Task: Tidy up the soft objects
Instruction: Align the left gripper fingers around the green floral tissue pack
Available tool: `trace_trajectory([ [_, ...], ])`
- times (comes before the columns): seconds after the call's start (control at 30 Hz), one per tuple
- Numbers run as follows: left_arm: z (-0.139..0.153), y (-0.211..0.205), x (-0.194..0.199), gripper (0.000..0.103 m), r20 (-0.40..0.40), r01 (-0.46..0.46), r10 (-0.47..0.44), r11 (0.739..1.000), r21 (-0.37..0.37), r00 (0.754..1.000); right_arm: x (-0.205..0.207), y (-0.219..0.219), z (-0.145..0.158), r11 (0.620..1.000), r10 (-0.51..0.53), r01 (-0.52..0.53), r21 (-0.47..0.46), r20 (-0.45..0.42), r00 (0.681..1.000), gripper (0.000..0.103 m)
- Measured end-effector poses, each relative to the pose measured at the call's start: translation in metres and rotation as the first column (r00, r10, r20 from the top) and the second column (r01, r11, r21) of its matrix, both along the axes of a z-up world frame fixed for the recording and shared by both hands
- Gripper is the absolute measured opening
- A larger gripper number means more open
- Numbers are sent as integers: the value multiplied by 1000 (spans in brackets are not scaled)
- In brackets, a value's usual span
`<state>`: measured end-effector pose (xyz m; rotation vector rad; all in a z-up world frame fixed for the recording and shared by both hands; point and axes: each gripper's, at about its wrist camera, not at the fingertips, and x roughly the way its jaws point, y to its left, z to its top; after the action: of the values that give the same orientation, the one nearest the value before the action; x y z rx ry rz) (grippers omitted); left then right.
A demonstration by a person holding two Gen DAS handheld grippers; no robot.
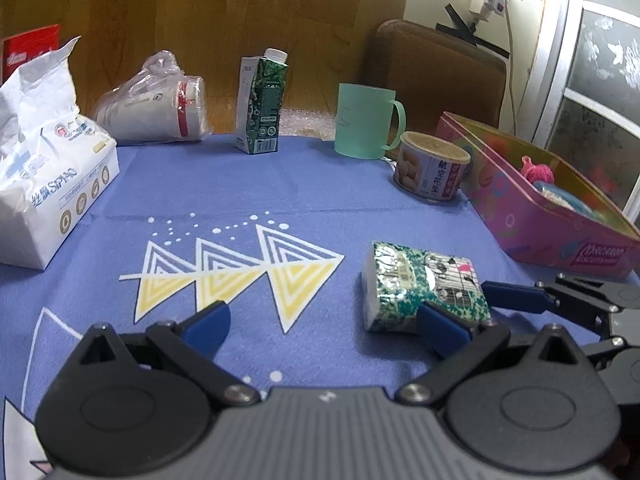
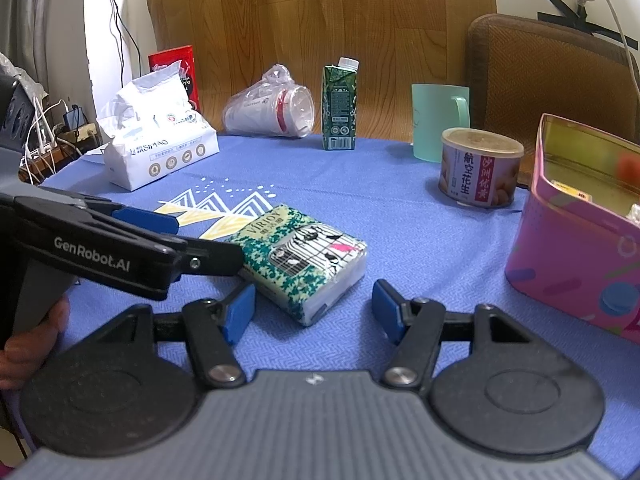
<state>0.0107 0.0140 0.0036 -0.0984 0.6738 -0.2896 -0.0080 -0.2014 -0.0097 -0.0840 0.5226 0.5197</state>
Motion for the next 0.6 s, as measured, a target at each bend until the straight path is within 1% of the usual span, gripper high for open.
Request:
trace_trajectory([
  [0.07, 0, 2, 0, 103, -2, 1, -1, 1000, -8, 1000, 0, 0, 0, 1000, 0, 0, 0, 0, 1000, 67],
  [0.2, 0, -2, 0, 103, -2, 3, -3, 1000, 21, 1000, 0, 0, 0, 1000, -1, 1, 1, 0, 1000, 67],
  [0.27, 0, -3, 0, 103, 0, 3, -3, 1000, 23, 1000, 0, 0, 0, 1000, -2, 2, 1, 0, 1000, 67],
  [0.47, 1, 8, -2, 103, 6, -19, 19, 999, -39, 1000, 0, 0, 0, 1000, -3, 3, 3, 1, 1000, 67],
  [0.6, 2, 9, -3, 103, 15, -19, 19, 999, -49, 1000, -1, 0, 0, 1000, 0, 0, 4, 1, 1000, 67],
])
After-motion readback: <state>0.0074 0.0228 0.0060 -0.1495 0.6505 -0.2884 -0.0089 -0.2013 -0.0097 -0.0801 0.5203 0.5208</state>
